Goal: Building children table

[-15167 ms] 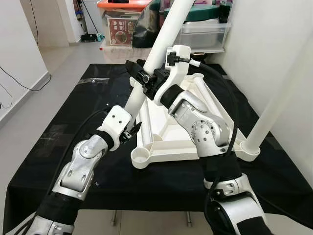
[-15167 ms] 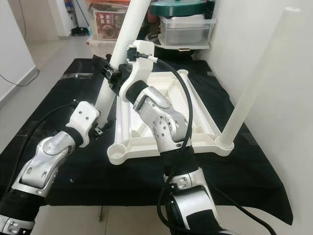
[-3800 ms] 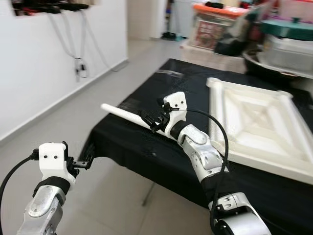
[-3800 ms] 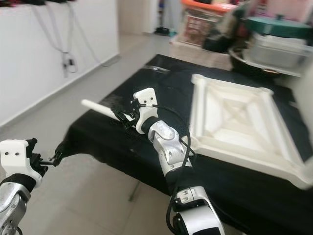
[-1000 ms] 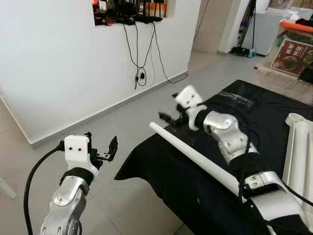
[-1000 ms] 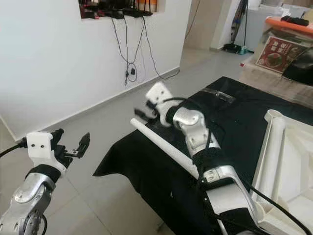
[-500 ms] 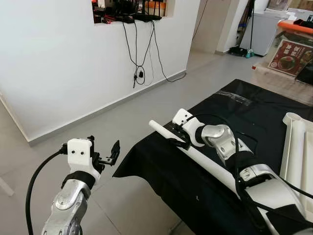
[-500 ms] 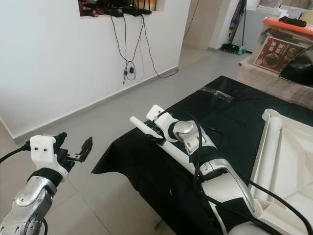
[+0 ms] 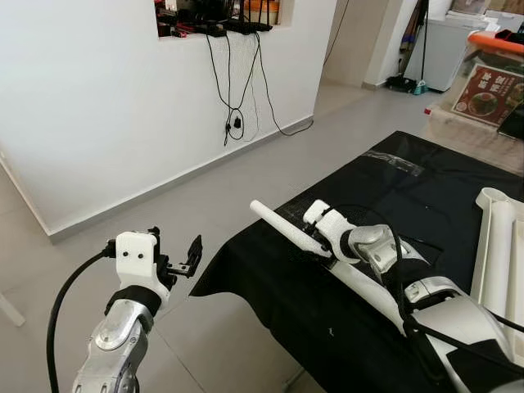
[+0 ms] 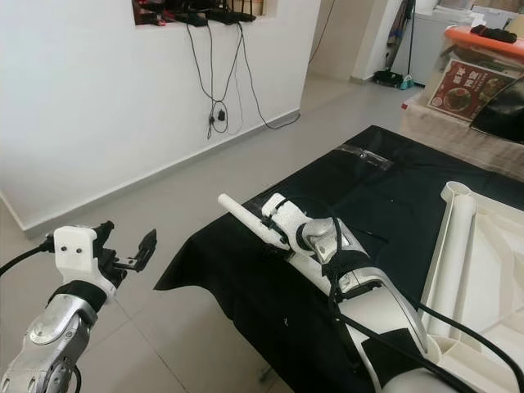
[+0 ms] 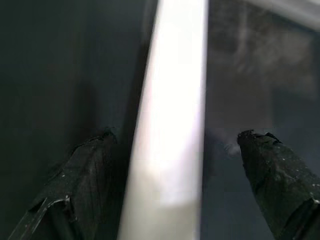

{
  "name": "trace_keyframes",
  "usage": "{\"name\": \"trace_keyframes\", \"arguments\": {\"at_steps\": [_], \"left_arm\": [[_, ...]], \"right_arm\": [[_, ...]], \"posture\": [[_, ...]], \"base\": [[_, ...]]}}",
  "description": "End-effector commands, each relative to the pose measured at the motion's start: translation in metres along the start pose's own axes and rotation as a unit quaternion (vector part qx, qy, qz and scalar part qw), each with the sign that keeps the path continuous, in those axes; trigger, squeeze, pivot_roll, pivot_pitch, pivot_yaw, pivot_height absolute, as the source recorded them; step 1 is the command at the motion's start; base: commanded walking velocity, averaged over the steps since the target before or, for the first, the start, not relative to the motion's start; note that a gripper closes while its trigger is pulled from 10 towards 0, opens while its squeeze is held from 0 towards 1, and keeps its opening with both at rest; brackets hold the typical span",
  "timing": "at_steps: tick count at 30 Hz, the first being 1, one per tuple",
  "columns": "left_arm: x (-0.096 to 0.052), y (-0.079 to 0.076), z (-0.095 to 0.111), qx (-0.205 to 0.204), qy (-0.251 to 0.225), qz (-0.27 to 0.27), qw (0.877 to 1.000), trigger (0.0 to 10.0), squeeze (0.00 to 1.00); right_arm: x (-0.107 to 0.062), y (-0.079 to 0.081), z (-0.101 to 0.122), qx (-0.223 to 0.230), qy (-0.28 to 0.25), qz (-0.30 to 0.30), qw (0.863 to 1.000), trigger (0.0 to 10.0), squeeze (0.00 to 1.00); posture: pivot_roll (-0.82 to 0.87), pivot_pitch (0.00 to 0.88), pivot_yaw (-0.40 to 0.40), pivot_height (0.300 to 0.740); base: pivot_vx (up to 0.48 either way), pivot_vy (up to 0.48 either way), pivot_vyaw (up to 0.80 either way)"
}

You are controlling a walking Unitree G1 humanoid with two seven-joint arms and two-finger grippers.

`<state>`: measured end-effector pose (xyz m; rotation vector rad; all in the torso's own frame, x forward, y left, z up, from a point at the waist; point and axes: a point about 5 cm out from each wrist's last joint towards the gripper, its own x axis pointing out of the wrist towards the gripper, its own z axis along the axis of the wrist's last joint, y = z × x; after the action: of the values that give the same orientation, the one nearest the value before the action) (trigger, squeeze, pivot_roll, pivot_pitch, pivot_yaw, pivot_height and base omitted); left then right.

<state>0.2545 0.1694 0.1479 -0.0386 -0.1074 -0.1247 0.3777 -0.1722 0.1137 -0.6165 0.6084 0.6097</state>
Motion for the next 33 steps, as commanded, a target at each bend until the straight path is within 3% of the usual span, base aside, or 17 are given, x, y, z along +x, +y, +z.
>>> {"name": "trace_keyframes", "arguments": {"at_steps": [1,3,4,5,6,11,19,22,25,26,27,28,30,32,33], "left_arm": [[0.001,-0.003,-0.004,-0.002,0.005,-0.004,1.0,10.0,0.0],[0.001,-0.004,-0.004,-0.002,0.006,-0.005,1.0,10.0,0.0],[0.002,-0.004,-0.004,-0.002,0.006,-0.005,1.0,10.0,0.0],[0.002,-0.004,-0.004,-0.002,0.006,-0.005,1.0,10.0,0.0],[0.002,-0.004,-0.004,-0.001,0.006,-0.006,1.0,10.0,0.0],[0.003,-0.004,-0.005,0.001,0.01,-0.006,1.0,10.0,0.0],[0.003,-0.005,-0.008,0.0,0.017,-0.006,1.0,10.0,0.0],[0.003,-0.006,-0.009,0.0,0.018,-0.006,1.0,10.0,0.0],[0.003,-0.001,-0.007,-0.009,0.017,0.003,1.0,10.0,0.0],[0.003,-0.001,-0.007,-0.009,0.017,0.003,1.0,10.0,0.0],[0.003,0.0,-0.007,-0.013,0.016,0.004,1.0,10.0,0.0],[0.003,0.0,-0.007,-0.013,0.016,0.004,1.0,10.0,0.0],[0.005,-0.001,-0.005,-0.02,0.013,-0.005,1.0,10.0,0.0],[0.005,-0.001,-0.005,-0.02,0.013,-0.005,1.0,10.0,0.0],[0.006,-0.002,-0.004,-0.027,0.01,-0.011,1.0,10.0,0.0]], "right_arm": [[0.004,0.009,-0.021,0.021,0.044,0.011,0.999,10.0,0.0],[0.005,0.011,-0.025,0.038,0.053,0.006,0.998,10.0,0.0],[0.006,0.013,-0.027,0.072,0.051,-0.004,0.996,4.2,0.0],[0.006,0.013,-0.027,0.072,0.051,-0.004,0.996,4.2,0.0],[0.007,0.015,-0.03,0.107,0.05,-0.008,0.993,0.0,0.0],[0.009,0.022,-0.038,0.15,0.055,0.011,0.987,0.0,0.0],[0.01,0.026,-0.042,0.153,0.058,0.034,0.986,0.0,0.0],[0.009,0.022,-0.031,0.157,0.034,0.03,0.987,0.0,0.0],[0.002,0.005,0.028,0.203,-0.096,0.039,0.974,0.0,0.0],[0.002,0.005,0.028,0.203,-0.096,0.039,0.974,0.0,0.0],[-0.004,-0.002,0.052,0.229,-0.147,0.048,0.961,0.0,0.0],[-0.004,-0.002,0.052,0.229,-0.147,0.048,0.961,0.0,0.0],[-0.022,-0.014,0.102,0.268,-0.243,0.069,0.93,0.0,0.0],[-0.022,-0.014,0.102,0.268,-0.243,0.069,0.93,0.0,0.0],[-0.035,-0.02,0.128,0.282,-0.292,0.08,0.91,0.0,0.0]], "posture": [[0.11,0.0,-0.107,0.74],[0.11,0.0,-0.107,0.74],[0.11,0.0,-0.105,0.74],[0.11,0.0,-0.105,0.74],[0.11,0.0,-0.105,0.74],[0.11,0.0,-0.105,0.74],[0.1,0.0,-0.104,0.74],[0.11,0.0,-0.106,0.74],[0.1,0.0,-0.1,0.74],[0.1,0.0,-0.1,0.74],[0.1,0.0,-0.097,0.74],[0.1,0.0,-0.097,0.74],[0.1,0.0,-0.091,0.74],[0.1,0.0,-0.091,0.74],[0.1,0.0,-0.083,0.74]], "base": [[0.0,0.0,0.0],[0.0,0.0,0.0],[0.0,0.0,0.0],[0.0,0.0,0.0],[0.0,0.0,0.0],[0.0,0.0,0.0],[0.0,0.0,0.0],[0.0,0.0,0.0],[0.0,0.0,0.0],[0.0,0.0,0.0],[0.0,0.0,0.0],[0.0,0.0,0.0],[0.0,0.0,0.0],[0.0,0.0,0.0],[0.0,0.0,0.0]]}}
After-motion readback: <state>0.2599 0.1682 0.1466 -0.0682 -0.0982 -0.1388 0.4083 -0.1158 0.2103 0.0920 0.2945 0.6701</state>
